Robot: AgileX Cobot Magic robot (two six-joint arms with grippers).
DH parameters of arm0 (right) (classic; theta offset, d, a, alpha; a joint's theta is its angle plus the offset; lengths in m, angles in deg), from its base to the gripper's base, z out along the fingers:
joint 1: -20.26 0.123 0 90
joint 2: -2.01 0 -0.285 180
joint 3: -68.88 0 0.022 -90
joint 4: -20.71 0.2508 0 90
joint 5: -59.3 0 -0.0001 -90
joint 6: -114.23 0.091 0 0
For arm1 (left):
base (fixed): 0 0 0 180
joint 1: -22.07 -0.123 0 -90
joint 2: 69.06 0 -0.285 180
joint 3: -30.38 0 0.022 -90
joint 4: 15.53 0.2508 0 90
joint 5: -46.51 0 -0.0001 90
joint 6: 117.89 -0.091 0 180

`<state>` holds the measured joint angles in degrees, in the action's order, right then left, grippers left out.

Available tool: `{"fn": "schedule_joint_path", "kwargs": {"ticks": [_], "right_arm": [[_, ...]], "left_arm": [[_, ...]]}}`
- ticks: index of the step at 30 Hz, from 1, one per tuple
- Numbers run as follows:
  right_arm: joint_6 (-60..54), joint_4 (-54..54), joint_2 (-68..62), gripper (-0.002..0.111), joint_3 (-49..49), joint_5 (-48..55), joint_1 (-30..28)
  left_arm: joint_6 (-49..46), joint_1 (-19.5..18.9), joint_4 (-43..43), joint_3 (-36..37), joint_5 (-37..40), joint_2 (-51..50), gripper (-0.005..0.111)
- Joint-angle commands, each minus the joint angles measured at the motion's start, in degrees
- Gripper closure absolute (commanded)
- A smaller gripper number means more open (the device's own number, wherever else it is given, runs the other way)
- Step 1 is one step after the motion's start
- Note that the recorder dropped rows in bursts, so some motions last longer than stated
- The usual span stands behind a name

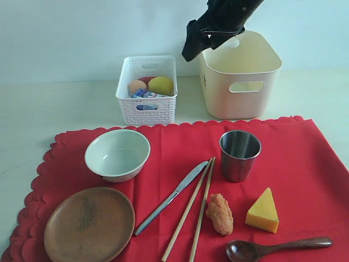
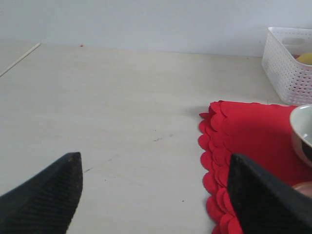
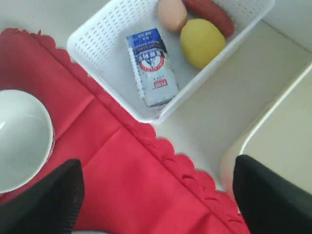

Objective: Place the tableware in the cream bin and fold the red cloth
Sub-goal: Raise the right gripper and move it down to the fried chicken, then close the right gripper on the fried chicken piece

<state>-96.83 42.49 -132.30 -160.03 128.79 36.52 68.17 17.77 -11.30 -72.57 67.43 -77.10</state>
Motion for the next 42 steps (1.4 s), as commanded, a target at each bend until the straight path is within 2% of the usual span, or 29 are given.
{"fn": "schedule_joint_path", "kwargs": {"ticks": [1,4,9,13,20,25,33,42], "right_arm": [[1.16,-1.42,5.35,0.03,8.37,0.48,-0.26],[0.21,-1.45,10.99,0.03,17.75,0.48,-0.26],[-1.82,-1.45,21.9,0.03,34.33,-8.61,-0.26],[-1.79,-1.08,29.73,0.03,45.47,-11.26,-0.12],[-0.97,-2.06,41.38,0.03,62.77,-20.84,5.45],[4.88,-2.57,43.19,0.03,69.14,-23.95,11.04],[16.68,-9.68,38.43,0.03,74.92,-31.65,19.03],[25.4,-15.53,28.27,0.03,75.19,-35.63,20.42]], "left_arm": [[0.13,0.35,0.08,0.16,-0.65,0.25,0.029],[0.13,0.35,0.08,0.16,-0.65,0.25,0.029],[0.13,0.35,0.08,0.16,-0.65,0.25,0.029],[0.13,0.35,0.08,0.16,-0.65,0.25,0.029],[0.13,0.35,0.08,0.16,-0.65,0.25,0.029],[0.13,0.35,0.08,0.16,-0.65,0.25,0.029],[0.13,0.35,0.08,0.16,-0.65,0.25,0.029],[0.13,0.35,0.08,0.16,-0.65,0.25,0.029]]}}
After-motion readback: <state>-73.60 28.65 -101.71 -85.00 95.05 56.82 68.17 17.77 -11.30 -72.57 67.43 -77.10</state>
